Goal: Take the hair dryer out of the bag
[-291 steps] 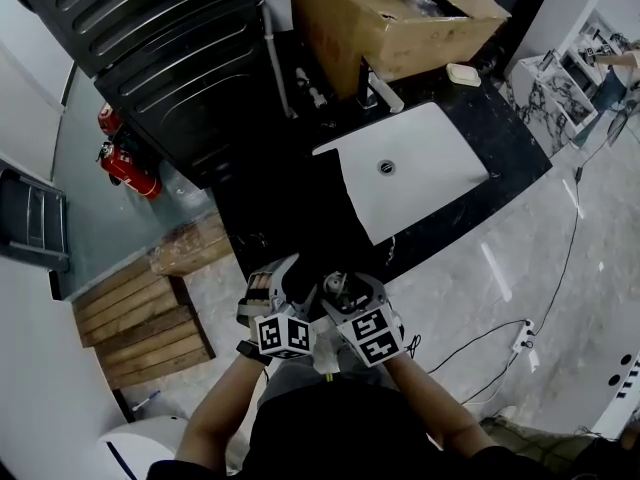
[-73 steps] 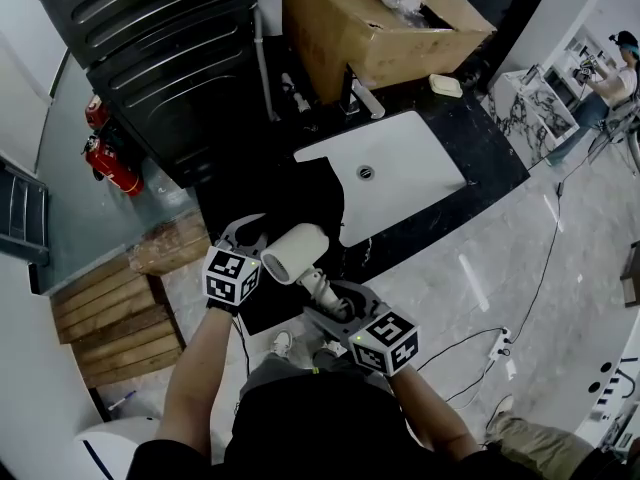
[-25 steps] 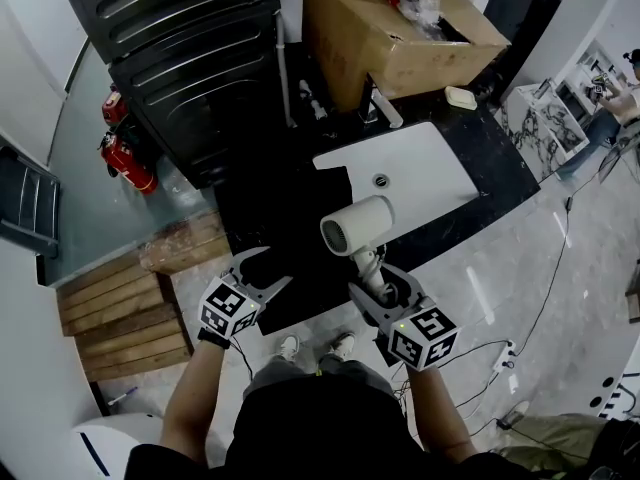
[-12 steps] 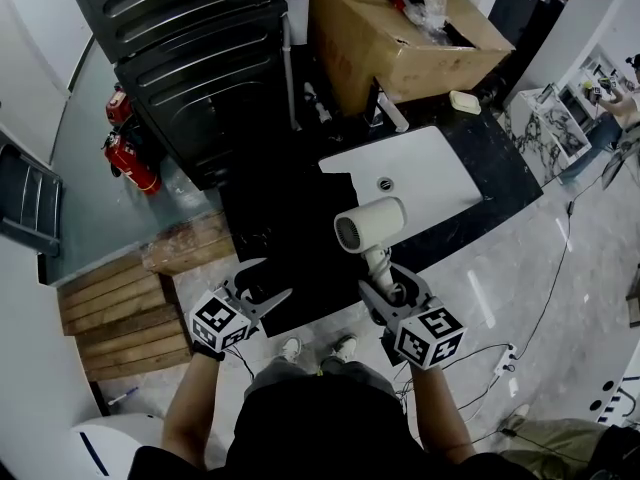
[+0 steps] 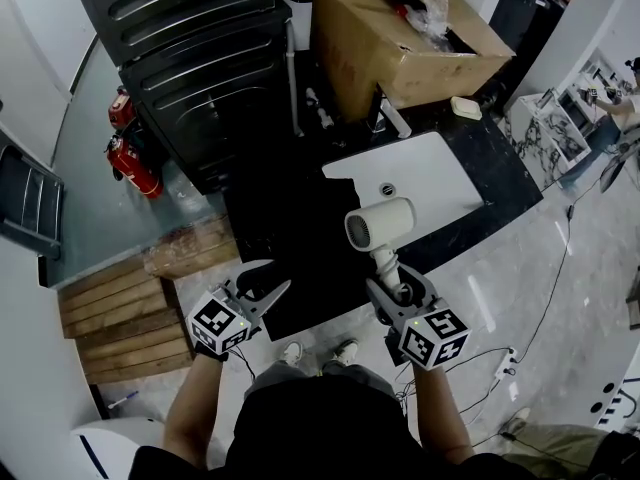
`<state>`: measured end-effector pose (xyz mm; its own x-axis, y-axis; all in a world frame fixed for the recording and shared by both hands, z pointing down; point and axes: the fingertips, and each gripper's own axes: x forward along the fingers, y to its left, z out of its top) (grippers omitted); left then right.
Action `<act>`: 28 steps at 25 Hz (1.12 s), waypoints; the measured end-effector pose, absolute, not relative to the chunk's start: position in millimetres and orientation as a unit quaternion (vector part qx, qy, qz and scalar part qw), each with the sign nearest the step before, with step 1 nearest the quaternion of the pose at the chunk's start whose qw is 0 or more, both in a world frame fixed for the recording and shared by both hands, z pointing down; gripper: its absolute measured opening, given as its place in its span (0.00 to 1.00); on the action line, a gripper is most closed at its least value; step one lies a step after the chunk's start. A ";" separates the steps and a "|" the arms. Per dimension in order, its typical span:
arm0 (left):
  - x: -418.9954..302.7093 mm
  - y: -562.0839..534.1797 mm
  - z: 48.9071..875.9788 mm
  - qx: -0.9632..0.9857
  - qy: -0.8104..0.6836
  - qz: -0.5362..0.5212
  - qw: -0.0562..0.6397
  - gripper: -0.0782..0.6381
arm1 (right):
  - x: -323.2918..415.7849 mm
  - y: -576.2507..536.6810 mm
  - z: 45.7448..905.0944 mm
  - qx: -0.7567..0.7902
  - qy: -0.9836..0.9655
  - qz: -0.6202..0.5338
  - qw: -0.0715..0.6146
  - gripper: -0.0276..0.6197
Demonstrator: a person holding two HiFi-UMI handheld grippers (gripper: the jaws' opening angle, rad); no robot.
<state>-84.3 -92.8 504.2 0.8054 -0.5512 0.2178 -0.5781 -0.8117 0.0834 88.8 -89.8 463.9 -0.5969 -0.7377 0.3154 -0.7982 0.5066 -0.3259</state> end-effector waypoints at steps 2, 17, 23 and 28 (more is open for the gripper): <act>-85.7 -95.5 497.2 0.946 -0.307 0.082 0.062 0.28 | 90.8 -91.5 461.7 0.449 -0.863 0.221 0.065 0.41; -141.9 -126.2 421.4 0.868 -0.496 0.019 0.016 0.14 | 133.9 -93.4 430.3 0.511 -0.836 0.197 0.037 0.41; -160.7 -119.2 394.6 0.852 -0.524 -0.004 -0.001 0.14 | 153.3 -92.1 420.2 0.529 -0.826 0.192 0.025 0.41; -171.7 -110.3 383.8 0.840 -0.543 -0.004 -0.008 0.14 | 163.6 -93.4 413.0 0.540 -0.819 0.192 0.018 0.41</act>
